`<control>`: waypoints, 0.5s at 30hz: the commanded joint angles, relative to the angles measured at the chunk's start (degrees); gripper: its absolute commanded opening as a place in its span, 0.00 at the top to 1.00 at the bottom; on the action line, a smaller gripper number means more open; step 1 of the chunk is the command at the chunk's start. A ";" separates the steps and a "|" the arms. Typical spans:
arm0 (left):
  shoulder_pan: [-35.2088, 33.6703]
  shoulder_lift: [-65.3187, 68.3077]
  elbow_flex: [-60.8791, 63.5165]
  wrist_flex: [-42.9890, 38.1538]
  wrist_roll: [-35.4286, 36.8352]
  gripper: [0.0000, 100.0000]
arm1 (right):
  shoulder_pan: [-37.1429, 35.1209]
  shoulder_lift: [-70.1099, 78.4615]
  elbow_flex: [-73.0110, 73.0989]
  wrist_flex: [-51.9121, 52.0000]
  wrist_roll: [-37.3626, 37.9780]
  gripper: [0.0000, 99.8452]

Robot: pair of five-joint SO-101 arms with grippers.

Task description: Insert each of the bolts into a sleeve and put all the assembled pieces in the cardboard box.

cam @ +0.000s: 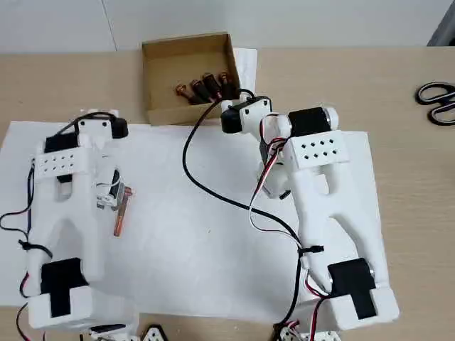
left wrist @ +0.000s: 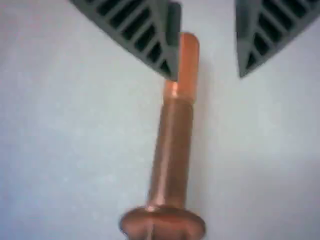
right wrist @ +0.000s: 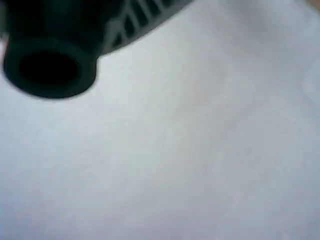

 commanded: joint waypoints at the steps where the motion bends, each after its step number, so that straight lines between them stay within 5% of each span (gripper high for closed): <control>1: -0.53 -2.99 4.09 -7.82 -0.44 0.92 | -0.13 -2.33 -0.26 -0.48 -0.35 0.99; 15: 0.70 -2.99 9.54 -19.69 -0.79 0.92 | -0.31 -0.48 0.35 -0.57 -0.44 0.99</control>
